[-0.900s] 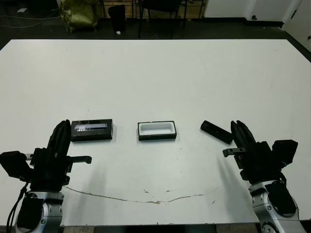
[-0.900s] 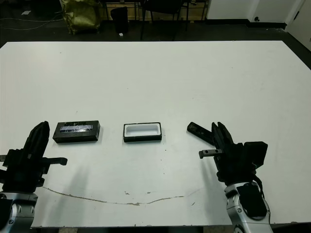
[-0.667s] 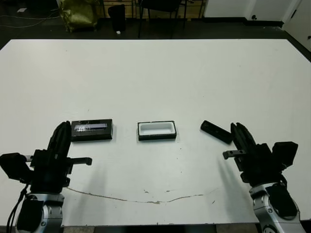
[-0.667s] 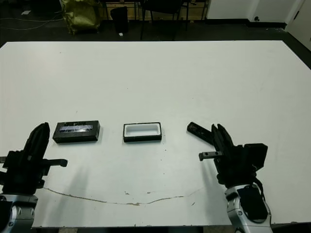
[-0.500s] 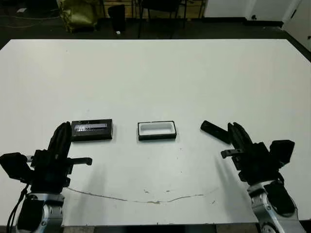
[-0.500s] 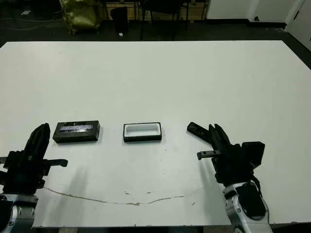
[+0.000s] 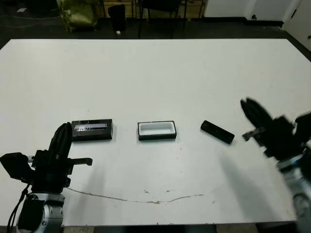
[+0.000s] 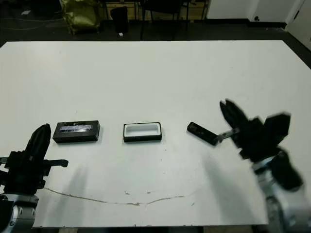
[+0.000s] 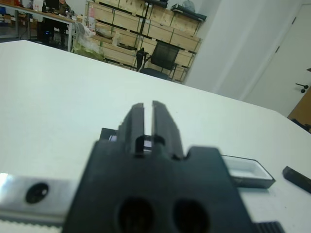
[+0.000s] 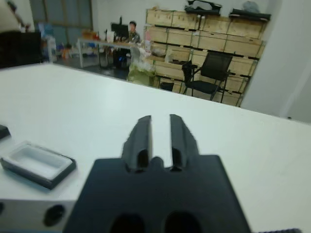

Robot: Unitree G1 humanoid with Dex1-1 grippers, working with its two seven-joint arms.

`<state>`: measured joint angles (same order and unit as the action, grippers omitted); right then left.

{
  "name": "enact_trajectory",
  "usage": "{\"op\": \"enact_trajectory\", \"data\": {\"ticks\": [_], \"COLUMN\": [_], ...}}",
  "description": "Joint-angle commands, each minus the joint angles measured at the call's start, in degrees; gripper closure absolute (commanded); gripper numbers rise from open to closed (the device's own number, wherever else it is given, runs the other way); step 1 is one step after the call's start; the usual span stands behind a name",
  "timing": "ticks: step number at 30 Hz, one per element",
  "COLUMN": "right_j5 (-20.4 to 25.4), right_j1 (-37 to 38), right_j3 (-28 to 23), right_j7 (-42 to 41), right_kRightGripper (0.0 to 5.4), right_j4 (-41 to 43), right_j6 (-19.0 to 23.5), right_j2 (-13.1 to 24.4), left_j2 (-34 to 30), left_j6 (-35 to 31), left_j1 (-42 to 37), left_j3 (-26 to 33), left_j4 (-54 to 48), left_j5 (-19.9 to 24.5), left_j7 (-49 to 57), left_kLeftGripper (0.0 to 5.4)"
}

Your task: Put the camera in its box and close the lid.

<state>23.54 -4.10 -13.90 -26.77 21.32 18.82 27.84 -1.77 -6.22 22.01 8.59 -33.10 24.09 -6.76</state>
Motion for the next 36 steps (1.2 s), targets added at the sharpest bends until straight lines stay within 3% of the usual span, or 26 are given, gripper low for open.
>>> {"op": "enact_trajectory", "data": {"ticks": [1, 4, 10, 22, 26, 36], "right_j5": [-1.54, -4.25, -9.33, -9.10, -9.29, -11.21], "right_j1": [-5.55, -10.17, -16.14, -17.69, -17.61, -18.86], "right_j3": [1.99, 5.37, 12.72, 16.51, 17.18, 18.20], "right_j7": [-5.52, -11.09, -18.34, -25.38, -27.66, -33.62], "right_kRightGripper": [4.43, 3.99, 2.67, 0.06, 0.02, 0.02], "right_j4": [-5.85, -11.00, -18.16, -27.23, -29.08, -35.30], "right_j6": [2.78, 2.00, 1.36, -0.96, -0.37, -5.00], "right_j2": [6.67, 11.01, 13.82, 10.32, 10.44, 11.33], "left_j2": [-0.45, -0.57, -0.76, -1.15, -1.08, -1.08], "left_j6": [-0.20, -0.17, -0.75, -1.14, -1.18, -1.46], "left_j1": [0.99, 0.99, 0.93, 1.39, 1.32, 0.99], "left_j3": [0.00, 0.20, 0.62, 1.29, 1.29, 1.13], "left_j4": [0.26, 0.21, -0.21, -0.28, 0.00, 0.28], "left_j5": [-0.52, -0.22, 0.10, 0.78, 0.56, 0.60], "left_j7": [-0.22, -0.45, -0.23, -1.00, -0.94, -1.27], "left_kLeftGripper": [5.40, 5.40, 5.40, 5.40, 5.40, 5.40]}}
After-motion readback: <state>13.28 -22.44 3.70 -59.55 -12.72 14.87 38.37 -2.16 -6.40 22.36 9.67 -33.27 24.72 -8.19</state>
